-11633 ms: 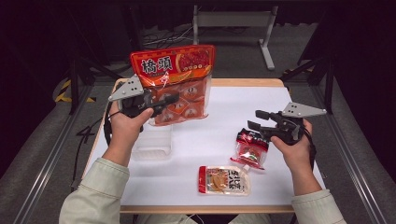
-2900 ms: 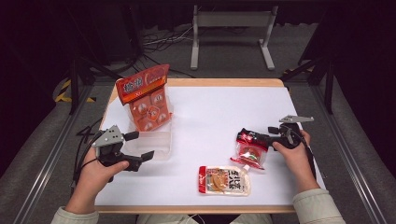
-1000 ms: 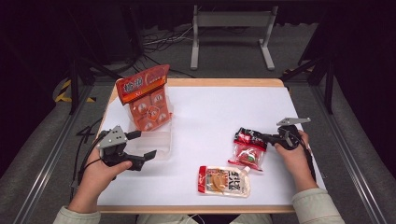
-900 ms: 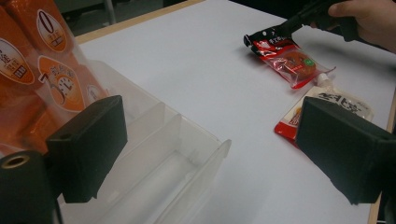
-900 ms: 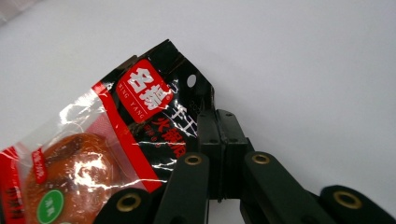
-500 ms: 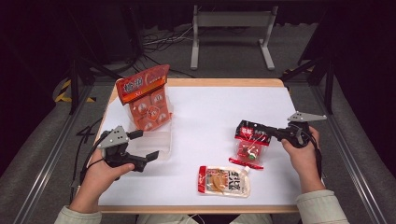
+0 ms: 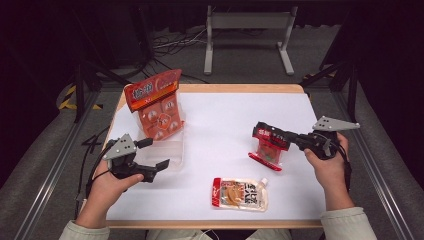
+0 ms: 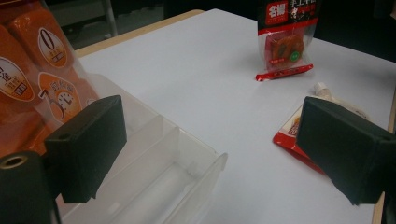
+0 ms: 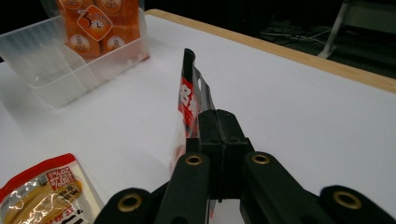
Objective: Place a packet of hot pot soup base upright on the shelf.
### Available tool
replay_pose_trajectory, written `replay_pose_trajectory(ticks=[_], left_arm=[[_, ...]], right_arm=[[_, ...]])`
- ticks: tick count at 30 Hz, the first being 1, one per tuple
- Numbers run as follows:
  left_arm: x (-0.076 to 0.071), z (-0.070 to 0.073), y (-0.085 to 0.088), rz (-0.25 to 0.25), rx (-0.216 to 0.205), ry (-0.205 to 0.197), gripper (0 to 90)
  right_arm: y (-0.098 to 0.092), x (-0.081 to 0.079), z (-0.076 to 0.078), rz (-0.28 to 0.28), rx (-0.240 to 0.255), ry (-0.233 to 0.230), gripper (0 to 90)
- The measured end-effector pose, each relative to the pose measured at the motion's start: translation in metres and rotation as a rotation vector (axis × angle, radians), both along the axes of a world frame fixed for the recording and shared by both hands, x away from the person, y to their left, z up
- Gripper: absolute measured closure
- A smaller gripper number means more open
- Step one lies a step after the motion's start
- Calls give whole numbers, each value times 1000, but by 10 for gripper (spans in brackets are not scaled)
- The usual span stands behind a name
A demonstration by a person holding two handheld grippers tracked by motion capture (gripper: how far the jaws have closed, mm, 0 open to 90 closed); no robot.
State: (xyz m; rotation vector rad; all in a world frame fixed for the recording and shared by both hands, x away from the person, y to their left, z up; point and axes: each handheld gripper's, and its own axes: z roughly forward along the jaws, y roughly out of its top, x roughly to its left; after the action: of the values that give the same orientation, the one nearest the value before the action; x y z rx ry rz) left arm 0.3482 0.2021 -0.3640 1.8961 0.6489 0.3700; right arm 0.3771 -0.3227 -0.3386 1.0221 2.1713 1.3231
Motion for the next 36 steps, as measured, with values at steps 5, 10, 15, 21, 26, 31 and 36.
replay_pose_trajectory(ticks=[5,10,15,21,26,31,36], left_arm=[[-1,1,-1,-12,-3,-24,105],[-1,0,-2,-6,-3,-16,107],[-1,1,-3,-16,-1,-18,115],[-1,1,-8,-29,-12,-11,122],[-1,2,-14,-42,-20,-10,127],[0,2,-23,-62,-36,2,130],[1,5,-39,-96,-36,0,132]], right_arm=[[5,-4,5,26,4,-18,900],[9,-8,12,47,20,-44,900],[14,-12,18,68,17,-69,900],[25,-18,27,113,24,-98,900],[36,-23,34,153,27,-119,900],[48,-26,39,191,31,-136,900],[60,-31,44,228,39,-151,900]])
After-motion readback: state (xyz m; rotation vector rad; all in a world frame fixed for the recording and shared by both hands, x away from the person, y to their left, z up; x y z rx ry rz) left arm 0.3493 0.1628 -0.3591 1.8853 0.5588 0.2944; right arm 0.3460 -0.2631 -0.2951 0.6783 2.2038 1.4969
